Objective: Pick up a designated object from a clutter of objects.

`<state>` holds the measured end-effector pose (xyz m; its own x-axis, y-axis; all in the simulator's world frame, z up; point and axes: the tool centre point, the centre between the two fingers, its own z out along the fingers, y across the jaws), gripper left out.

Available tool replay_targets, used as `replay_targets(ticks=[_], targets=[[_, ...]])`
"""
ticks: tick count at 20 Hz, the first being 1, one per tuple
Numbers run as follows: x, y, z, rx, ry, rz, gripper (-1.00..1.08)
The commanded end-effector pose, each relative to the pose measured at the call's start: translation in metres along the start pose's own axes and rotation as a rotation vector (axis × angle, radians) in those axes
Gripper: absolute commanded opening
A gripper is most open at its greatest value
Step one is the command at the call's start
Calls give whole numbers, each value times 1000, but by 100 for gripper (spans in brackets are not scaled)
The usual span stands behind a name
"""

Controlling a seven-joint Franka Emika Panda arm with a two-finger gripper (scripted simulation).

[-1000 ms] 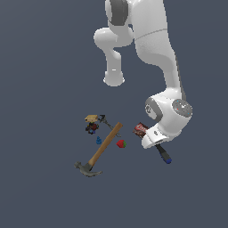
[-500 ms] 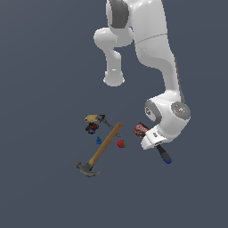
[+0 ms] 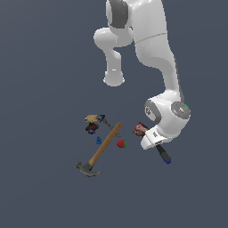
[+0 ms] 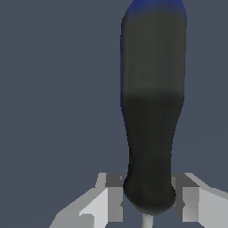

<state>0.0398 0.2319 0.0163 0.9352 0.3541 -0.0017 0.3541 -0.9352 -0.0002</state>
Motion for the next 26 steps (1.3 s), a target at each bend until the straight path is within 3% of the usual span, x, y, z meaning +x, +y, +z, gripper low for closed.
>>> replay_targets(ticks=[1, 12, 26], targets=[[-1, 2, -4, 0, 1, 0, -100], [-27, 29, -46, -1, 1, 0, -100], [-89, 94, -152, -1, 1, 0, -100]])
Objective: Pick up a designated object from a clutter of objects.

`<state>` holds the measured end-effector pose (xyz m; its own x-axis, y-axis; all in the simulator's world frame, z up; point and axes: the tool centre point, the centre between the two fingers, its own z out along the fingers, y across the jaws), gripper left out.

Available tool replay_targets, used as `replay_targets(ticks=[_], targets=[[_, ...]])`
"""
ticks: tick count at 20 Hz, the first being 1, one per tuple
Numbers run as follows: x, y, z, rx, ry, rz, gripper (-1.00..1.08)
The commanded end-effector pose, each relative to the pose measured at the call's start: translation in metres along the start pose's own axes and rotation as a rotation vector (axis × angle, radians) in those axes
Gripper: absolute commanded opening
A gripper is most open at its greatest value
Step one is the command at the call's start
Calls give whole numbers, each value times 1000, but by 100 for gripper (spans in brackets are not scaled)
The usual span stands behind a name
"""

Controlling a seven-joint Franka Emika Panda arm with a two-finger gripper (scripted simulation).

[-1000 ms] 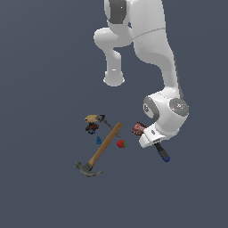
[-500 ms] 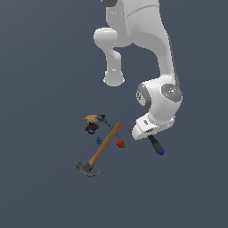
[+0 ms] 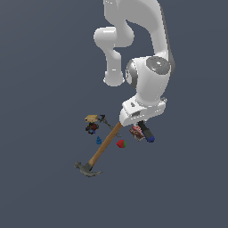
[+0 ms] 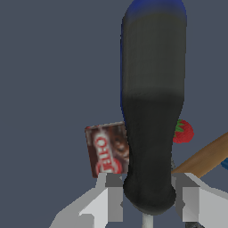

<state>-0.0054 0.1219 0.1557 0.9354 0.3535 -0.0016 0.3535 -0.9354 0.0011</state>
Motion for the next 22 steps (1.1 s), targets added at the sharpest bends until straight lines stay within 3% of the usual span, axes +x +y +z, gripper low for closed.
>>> replay_targets(ticks=[1, 22], targets=[[-12, 12, -21, 1, 1, 0, -100], [-108, 121, -198, 4, 3, 0, -100]])
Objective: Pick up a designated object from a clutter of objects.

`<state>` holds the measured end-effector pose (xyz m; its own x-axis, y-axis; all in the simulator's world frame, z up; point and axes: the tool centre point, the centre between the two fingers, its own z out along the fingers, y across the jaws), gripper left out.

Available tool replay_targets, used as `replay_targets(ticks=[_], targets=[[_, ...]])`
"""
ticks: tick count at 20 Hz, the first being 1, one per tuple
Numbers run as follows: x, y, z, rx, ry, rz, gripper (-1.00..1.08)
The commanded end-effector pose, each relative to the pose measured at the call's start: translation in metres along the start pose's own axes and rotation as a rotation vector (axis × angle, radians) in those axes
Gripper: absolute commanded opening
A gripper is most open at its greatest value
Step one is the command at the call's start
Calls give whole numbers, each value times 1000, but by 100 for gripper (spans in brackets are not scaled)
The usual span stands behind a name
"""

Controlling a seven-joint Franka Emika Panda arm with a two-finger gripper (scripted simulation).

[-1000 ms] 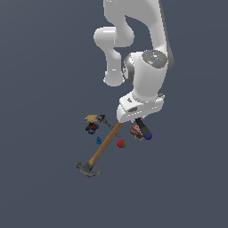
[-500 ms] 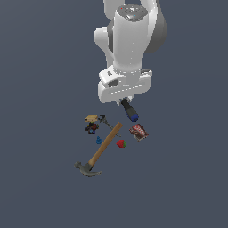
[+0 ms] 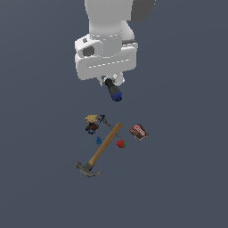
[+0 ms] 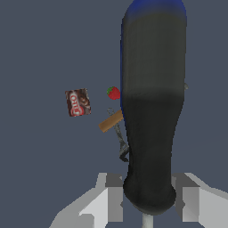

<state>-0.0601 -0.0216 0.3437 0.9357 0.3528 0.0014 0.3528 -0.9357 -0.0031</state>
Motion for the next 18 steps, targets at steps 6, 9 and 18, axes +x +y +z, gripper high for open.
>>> replay_targets(ticks=[6, 9, 18], targets=[[-19, 25, -40, -2, -1, 0, -100], [-23, 31, -48, -3, -1, 0, -100], [-22, 32, -48, -3, -2, 0, -100]])
